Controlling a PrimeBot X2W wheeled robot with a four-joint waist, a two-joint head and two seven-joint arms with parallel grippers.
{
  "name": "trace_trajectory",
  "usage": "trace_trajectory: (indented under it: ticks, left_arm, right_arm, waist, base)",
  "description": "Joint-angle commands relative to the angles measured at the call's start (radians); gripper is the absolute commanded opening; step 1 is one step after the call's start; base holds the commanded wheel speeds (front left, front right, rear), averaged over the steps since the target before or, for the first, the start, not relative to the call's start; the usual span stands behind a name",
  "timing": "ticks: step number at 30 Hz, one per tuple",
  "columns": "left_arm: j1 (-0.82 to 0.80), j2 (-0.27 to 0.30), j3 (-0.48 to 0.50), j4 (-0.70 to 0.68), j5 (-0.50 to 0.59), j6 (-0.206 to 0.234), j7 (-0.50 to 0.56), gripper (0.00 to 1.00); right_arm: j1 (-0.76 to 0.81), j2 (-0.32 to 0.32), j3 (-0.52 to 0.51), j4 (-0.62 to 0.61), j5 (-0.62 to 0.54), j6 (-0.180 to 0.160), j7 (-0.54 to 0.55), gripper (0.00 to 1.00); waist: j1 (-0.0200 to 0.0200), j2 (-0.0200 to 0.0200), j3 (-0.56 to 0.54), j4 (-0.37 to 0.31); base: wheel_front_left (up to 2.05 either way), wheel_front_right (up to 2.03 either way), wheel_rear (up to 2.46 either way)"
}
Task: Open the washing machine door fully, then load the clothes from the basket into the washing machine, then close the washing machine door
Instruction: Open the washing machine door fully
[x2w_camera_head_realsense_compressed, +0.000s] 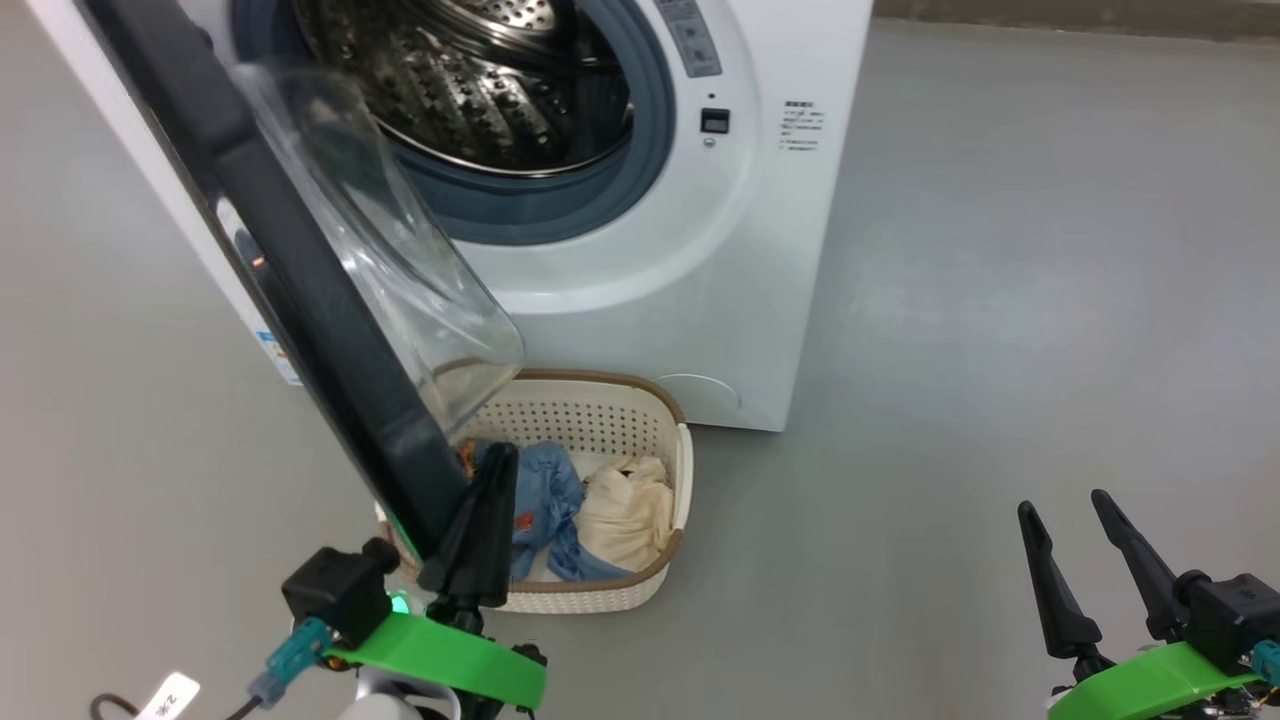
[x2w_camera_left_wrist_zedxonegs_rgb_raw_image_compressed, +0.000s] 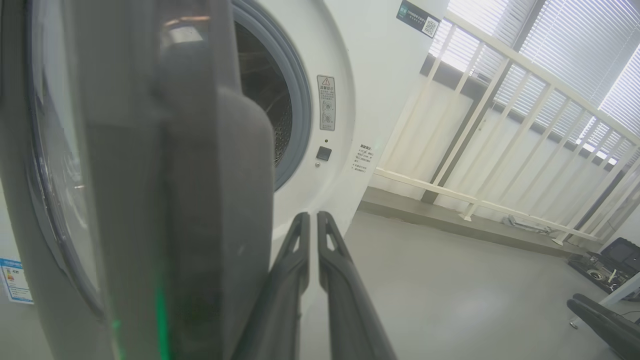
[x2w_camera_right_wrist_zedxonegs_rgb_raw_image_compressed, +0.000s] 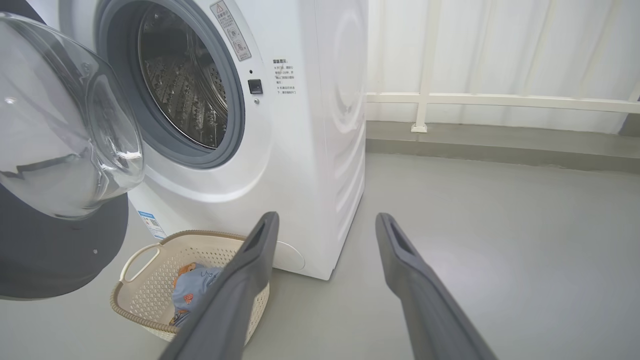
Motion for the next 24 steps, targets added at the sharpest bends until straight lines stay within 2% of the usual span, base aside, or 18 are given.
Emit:
trace_trajectory:
  ticks: [1, 24]
  left_arm:
    - [-0.002, 0.030, 0.062, -0.020, 0.009, 0.012, -0.007, 0.00]
    - [0.079, 0.030, 0.133, -0.055, 0.051, 0.032, -0.007, 0.00]
  right_arm:
    - [-0.033, -0.027, 0.016, -0.026, -0.006, 0.004, -0.012, 1.00]
    - [-0.020, -0.035, 0.014, -0.029, -0.006, 0.004, -0.012, 1.00]
  waist:
    - [0.0000, 0.0000, -0.001, 0.019]
    - [0.0000, 0.0000, -0.013, 0.179]
  base:
    - [0.00, 0.00, 0.00]
    - [0.00, 0.00, 0.00]
